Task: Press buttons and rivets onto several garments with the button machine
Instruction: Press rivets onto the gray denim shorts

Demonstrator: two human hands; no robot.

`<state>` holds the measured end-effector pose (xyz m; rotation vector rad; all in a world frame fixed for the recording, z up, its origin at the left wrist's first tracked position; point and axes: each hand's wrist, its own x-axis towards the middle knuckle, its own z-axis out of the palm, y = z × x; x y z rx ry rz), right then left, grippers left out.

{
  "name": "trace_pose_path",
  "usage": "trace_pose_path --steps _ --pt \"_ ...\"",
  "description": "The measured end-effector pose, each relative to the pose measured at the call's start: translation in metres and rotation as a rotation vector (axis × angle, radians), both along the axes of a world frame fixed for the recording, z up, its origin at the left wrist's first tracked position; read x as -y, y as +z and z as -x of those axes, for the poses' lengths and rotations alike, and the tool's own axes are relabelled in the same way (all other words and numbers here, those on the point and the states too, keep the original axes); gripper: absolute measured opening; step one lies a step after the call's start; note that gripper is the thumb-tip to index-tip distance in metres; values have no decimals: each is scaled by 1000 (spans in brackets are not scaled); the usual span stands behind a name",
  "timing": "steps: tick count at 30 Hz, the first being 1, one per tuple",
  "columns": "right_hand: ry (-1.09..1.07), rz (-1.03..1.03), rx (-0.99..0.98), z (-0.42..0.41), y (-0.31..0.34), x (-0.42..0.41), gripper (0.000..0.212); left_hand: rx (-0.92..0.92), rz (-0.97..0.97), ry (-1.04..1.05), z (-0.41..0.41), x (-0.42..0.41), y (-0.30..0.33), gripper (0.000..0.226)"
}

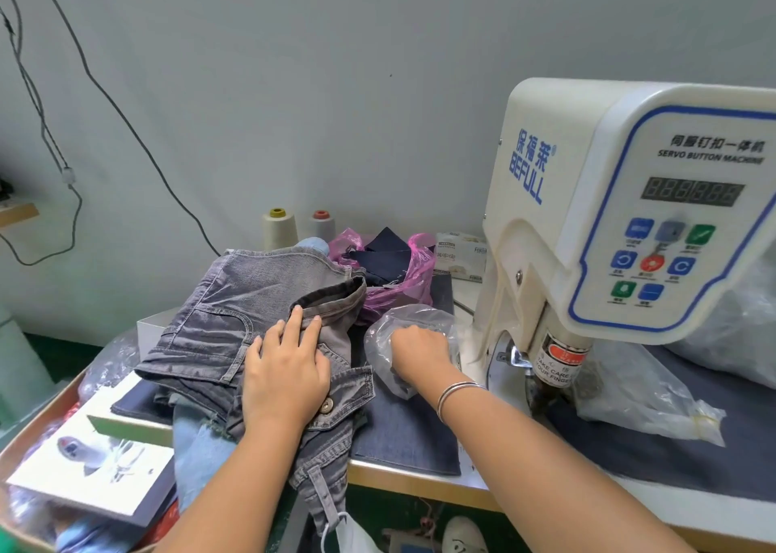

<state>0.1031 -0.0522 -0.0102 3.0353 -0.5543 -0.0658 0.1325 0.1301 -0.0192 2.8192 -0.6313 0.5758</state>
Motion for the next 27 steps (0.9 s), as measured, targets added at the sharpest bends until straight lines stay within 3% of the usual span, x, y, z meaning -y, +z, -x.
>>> trace_pose_path --steps 11,14,18,20,23,27 --pt "26 23 -21 -2 6 3 37 6 15 1 -2 0 -2 52" --pt "14 -31 178 4 5 7 16 15 26 2 -2 0 -3 52" --pt "17 -207 518 23 -5 11 18 8 23 -9 -1 0 -1 52" --pt "-8 -402 716 32 -6 9 14 0 14 -5 -2 -1 -2 49" --pt "-159 -889 940 48 -4 4 13 5 7 3 -3 -1 -4 49" --pt "-260 -1342 937 72 -14 -6 10 0 8 5 0 -1 -1 56"
